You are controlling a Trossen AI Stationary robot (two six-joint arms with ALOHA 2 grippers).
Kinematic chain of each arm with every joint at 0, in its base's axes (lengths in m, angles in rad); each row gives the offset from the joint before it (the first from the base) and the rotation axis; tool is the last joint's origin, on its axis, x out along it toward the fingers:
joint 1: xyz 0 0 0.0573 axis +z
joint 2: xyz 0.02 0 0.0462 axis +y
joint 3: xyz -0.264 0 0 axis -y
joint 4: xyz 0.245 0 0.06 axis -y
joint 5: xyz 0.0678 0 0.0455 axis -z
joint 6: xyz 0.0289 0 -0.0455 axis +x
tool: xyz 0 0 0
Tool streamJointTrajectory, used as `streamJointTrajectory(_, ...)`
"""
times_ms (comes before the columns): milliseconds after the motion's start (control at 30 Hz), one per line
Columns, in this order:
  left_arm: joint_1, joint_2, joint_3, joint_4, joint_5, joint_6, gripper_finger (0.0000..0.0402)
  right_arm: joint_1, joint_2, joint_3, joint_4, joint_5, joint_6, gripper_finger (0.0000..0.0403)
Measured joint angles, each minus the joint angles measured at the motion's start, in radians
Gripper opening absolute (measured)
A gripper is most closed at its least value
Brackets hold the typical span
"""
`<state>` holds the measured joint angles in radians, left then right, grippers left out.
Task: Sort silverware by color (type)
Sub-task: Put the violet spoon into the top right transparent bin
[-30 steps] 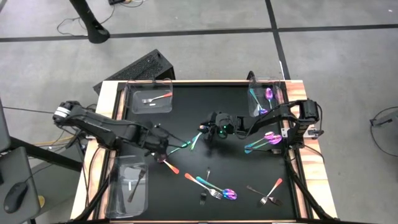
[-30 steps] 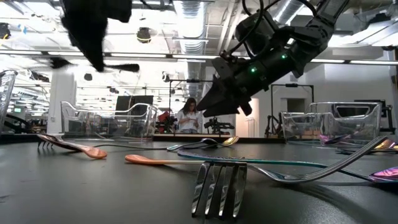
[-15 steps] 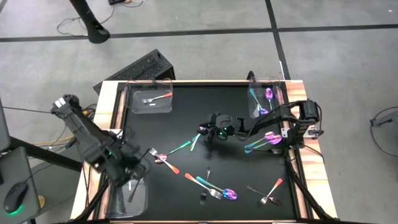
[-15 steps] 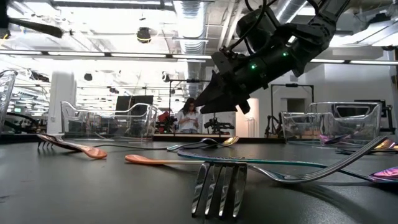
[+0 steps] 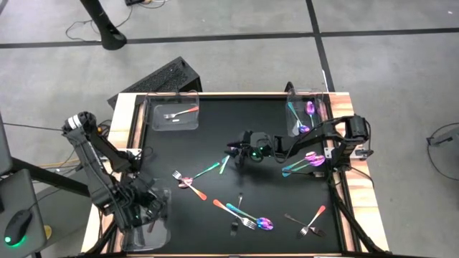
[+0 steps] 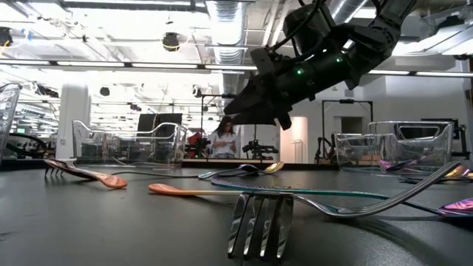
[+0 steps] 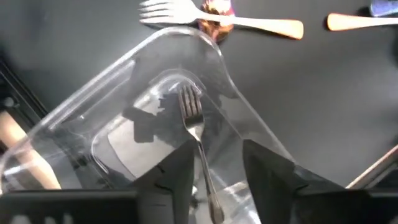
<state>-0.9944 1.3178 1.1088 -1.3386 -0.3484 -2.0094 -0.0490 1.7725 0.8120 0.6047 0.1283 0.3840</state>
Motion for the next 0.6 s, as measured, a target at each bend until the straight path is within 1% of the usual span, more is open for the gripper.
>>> streamJointTrajectory(100,0.017,-0.001,0.000,-0.040,-0.083,0.019,0.0151,0.000,0.000,0.000,0.016,-0.023,-0.001,0.0196)
streamJointTrajectory(167,0.052,-0.001,0.000,-0.040,-0.129,0.117,0.0158,0.001,0.000,0.000,0.018,-0.059,-0.009,0.0196)
streamJointTrajectory(233,0.114,-0.001,0.000,-0.028,-0.131,0.254,0.0159,0.002,0.000,0.000,0.018,-0.099,-0.047,0.0196)
streamJointTrajectory(300,0.199,-0.001,0.000,-0.006,-0.138,0.394,0.0158,0.004,0.000,0.000,0.018,-0.123,-0.085,0.0196)
streamJointTrajectory(433,0.398,-0.001,0.000,0.086,-0.154,0.729,0.0155,0.003,-0.001,0.000,0.021,-0.128,-0.128,0.0196)
streamJointTrajectory(533,0.528,-0.002,-0.012,0.217,-0.152,0.975,0.0152,0.003,-0.025,0.000,0.004,-0.067,-0.134,0.0192)
streamJointTrajectory(600,0.608,-0.002,-0.046,0.332,-0.113,1.136,0.0151,0.014,-0.050,0.001,-0.023,-0.006,-0.153,0.0185)
